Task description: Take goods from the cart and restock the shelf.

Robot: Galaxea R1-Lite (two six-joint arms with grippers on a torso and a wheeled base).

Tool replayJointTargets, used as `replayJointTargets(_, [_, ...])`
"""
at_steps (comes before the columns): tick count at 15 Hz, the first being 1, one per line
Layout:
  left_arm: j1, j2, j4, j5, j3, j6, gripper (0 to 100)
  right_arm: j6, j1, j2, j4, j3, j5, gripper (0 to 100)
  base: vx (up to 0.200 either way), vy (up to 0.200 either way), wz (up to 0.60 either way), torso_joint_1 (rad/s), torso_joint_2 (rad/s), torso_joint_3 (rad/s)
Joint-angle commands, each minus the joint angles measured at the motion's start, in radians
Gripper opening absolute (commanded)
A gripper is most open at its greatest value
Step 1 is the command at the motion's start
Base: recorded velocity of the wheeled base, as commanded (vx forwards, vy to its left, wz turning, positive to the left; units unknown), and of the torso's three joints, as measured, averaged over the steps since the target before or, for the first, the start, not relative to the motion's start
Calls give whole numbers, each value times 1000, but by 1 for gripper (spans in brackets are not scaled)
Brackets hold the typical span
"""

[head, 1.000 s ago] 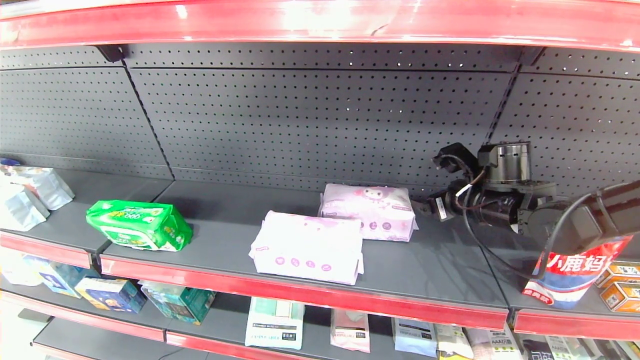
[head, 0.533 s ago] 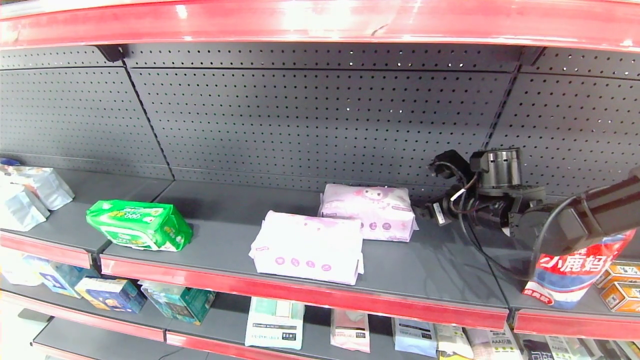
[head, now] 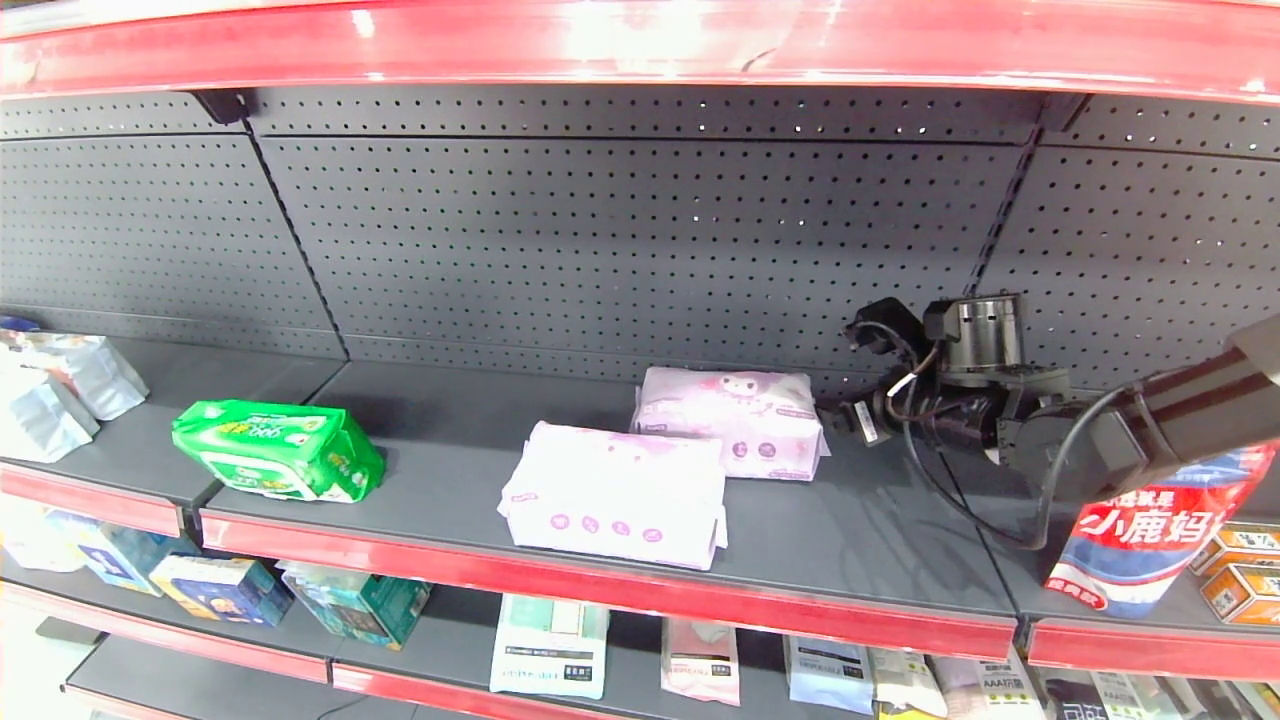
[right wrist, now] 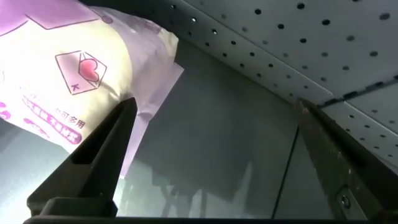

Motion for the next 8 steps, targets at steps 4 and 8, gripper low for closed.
replayJointTargets(4, [0, 0, 0, 0, 0, 0, 100, 0, 13, 17, 0, -7, 0, 100, 0, 0, 0, 0, 0, 0])
replayJointTargets(8, [0, 0, 0, 0, 0, 0, 100, 0, 27, 28, 0, -22, -1, 100, 0, 0, 0, 0, 0, 0])
